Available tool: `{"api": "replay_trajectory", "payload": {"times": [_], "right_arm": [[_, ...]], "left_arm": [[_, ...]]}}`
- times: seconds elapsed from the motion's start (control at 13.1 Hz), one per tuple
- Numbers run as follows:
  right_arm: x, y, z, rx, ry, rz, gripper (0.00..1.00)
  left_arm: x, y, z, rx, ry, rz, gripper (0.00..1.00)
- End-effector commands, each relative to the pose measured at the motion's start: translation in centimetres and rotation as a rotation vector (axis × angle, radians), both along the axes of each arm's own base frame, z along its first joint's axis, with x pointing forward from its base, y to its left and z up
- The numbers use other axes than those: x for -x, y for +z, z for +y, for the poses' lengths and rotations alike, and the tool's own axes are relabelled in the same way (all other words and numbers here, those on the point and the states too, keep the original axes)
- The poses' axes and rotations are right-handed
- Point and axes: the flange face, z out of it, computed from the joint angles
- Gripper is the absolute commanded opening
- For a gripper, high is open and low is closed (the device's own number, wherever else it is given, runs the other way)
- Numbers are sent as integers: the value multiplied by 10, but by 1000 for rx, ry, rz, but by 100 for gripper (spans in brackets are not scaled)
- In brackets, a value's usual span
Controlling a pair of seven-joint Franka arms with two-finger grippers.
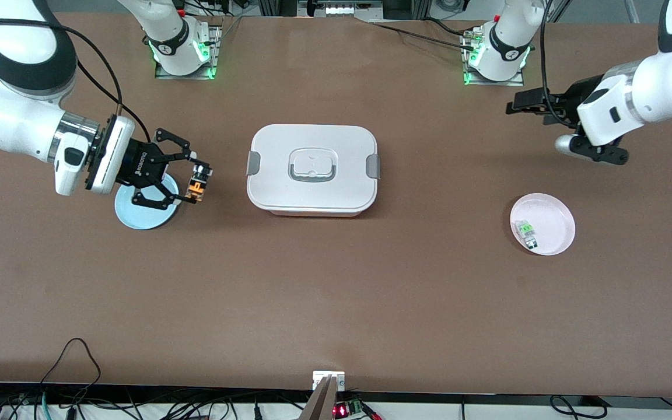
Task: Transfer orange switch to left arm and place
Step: 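Lift the orange switch with the right gripper while the left gripper reaches inward, then carry the switch over the box while the left gripper approaches it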
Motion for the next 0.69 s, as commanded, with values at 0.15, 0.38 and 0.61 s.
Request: {"api": "replay_trajectory", "payload": {"times": [0.15,0.38,0.61], "right_arm": [[0,-11,33,-226,86,-110,29],[6,-11,61,-297,115,-133,29],[12,-34,102,-396,141,-109,29]], "left_arm": [[-22,-52,-36,202,7,150,100],[-37,-51,-79,375,62,58,100],[-57,-58,-102,648,176,-95,100]]}}
